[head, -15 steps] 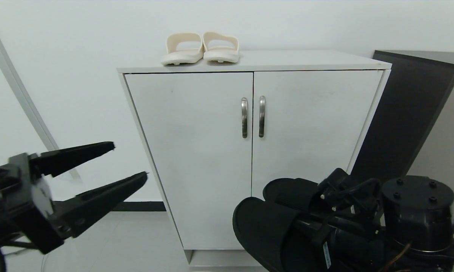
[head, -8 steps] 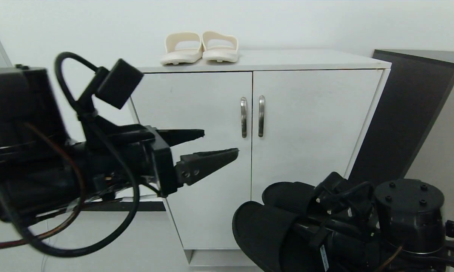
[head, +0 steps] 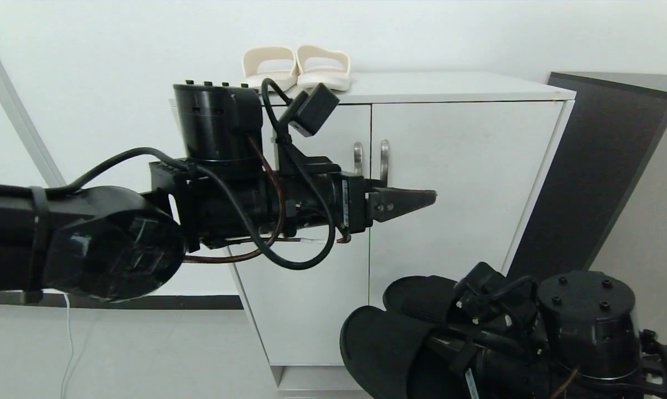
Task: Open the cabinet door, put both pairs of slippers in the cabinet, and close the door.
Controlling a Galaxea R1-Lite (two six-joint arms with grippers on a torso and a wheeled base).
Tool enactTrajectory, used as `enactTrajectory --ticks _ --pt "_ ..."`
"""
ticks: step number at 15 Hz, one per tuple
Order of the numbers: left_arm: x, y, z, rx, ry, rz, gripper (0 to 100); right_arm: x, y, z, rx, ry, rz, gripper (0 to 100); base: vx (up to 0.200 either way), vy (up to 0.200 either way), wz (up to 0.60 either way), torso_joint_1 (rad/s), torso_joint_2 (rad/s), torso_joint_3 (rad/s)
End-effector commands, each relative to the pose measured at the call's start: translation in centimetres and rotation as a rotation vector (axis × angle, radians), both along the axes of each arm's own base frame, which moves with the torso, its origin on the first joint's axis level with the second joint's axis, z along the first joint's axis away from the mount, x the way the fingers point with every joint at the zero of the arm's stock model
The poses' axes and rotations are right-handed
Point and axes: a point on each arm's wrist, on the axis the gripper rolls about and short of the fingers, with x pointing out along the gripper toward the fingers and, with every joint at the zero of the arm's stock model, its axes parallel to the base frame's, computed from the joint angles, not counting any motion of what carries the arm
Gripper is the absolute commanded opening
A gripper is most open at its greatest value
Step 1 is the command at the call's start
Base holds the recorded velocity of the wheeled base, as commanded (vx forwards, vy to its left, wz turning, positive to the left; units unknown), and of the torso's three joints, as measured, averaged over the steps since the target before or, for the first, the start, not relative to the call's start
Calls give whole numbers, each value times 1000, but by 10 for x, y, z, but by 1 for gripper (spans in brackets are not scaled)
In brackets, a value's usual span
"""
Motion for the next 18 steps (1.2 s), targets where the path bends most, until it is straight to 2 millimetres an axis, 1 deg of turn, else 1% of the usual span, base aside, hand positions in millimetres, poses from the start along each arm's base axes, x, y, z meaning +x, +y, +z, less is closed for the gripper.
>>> enactTrajectory --ticks 1,3,5,8,10,11,15,18 --pt "23 -7 -5 -25 65 -26 100 1 1 -3 -7 7 1 0 0 0 0 0 0 0" --pt "32 -8 -2 -62 121 -36 100 1 2 -4 -11 8 1 0 0 0 0 0 0 0" --pt "39 -10 -5 -64 128 -21 100 1 2 -5 -13 10 1 0 0 0 0 0 0 0" --pt "48 -12 -6 -68 120 80 100 1 2 -5 -14 11 3 0 0 0 0 0 0 0" --pt "53 -12 -7 -70 117 112 100 1 2 -5 -14 11 3 0 0 0 0 0 0 0" --pt "59 -12 -9 -70 113 150 100 1 3 -5 -14 11 5 0 0 0 0 0 0 0" --pt "75 -16 -11 -78 101 218 100 1 2 -5 -13 9 2 0 0 0 0 0 0 0" --pt "87 -21 -18 -75 103 237 100 1 2 -5 -15 10 2 0 0 0 0 0 0 0"
